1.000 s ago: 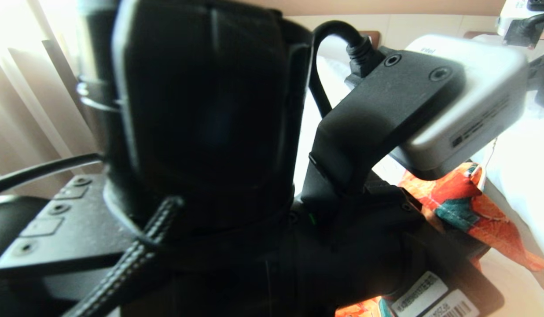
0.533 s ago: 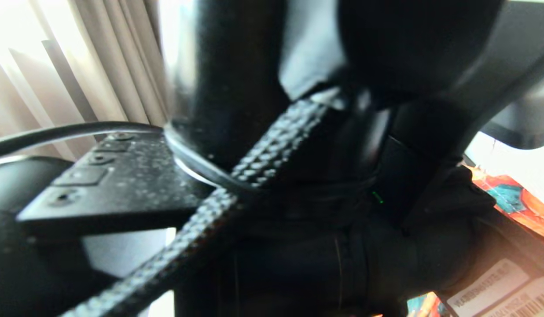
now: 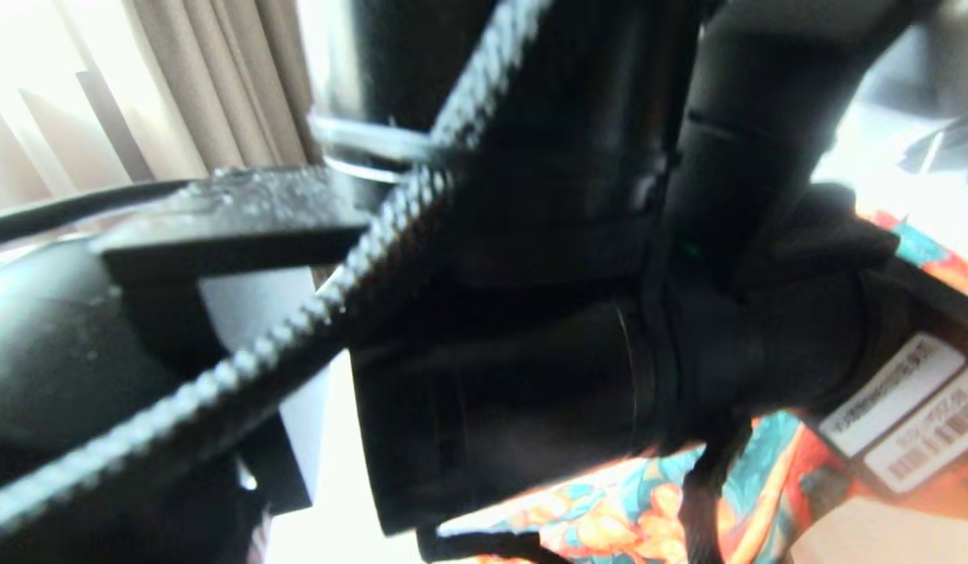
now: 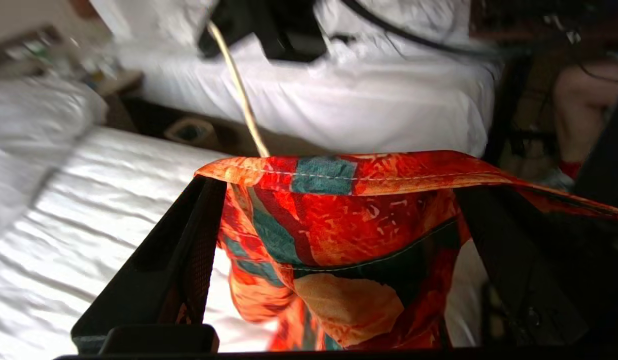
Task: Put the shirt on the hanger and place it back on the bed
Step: Take the clothes hanger out of the clothes
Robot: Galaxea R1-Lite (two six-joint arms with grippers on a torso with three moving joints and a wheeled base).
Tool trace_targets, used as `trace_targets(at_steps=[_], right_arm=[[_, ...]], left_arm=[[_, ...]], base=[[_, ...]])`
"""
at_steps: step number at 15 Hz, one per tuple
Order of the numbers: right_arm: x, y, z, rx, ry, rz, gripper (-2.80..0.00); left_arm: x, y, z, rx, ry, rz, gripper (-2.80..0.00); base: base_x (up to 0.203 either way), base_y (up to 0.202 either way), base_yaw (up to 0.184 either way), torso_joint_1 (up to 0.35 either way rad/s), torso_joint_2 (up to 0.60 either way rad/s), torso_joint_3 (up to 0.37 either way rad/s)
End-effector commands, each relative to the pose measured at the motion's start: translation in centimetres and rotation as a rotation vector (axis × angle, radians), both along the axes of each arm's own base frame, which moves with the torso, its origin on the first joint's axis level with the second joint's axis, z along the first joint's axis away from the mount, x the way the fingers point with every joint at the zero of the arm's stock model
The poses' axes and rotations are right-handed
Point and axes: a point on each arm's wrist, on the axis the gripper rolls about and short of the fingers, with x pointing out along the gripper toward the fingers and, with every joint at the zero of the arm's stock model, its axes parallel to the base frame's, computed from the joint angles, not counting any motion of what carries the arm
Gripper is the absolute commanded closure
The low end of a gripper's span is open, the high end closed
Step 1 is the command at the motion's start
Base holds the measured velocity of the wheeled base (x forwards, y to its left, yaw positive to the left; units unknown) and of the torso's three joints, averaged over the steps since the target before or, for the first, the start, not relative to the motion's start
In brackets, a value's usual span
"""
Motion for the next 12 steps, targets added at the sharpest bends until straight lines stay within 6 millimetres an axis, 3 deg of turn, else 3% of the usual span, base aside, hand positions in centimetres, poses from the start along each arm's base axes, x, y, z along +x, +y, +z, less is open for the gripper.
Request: trace_targets(at_steps=[1,3,6,12], right_arm=[[0.0,-0.1,-0.3,0.001,0.014,-0.003,0.00],[0.2,-0.4,-0.4,0.003,0.021,-0.014,0.00],[0.3,-0.7,-0.4,0.016,0.023,-0.006,0.00],[0.8,-1.0,-0.6,0.011,0.031,-0.034,0.00]], left_arm=[[1.3,-0.9,0.5,-0.058,-0.044,0.045,-2.80],[2.8,-2.0,-0.1,-0.052,-0.115,0.165,-2.80],[3.9,-2.7,-1.4,-0.041,-0.117,0.185,-2.80],[4.3,-2.4,-1.7,-0.058,-0.157,0.209,-2.80]], base=[[0.000,0.000,0.000,0.000,0.00,0.000],[0.000,0.000,0.000,0.000,0.00,0.000],[0.000,0.000,0.000,0.000,0.00,0.000],[0.000,0.000,0.000,0.000,0.00,0.000]])
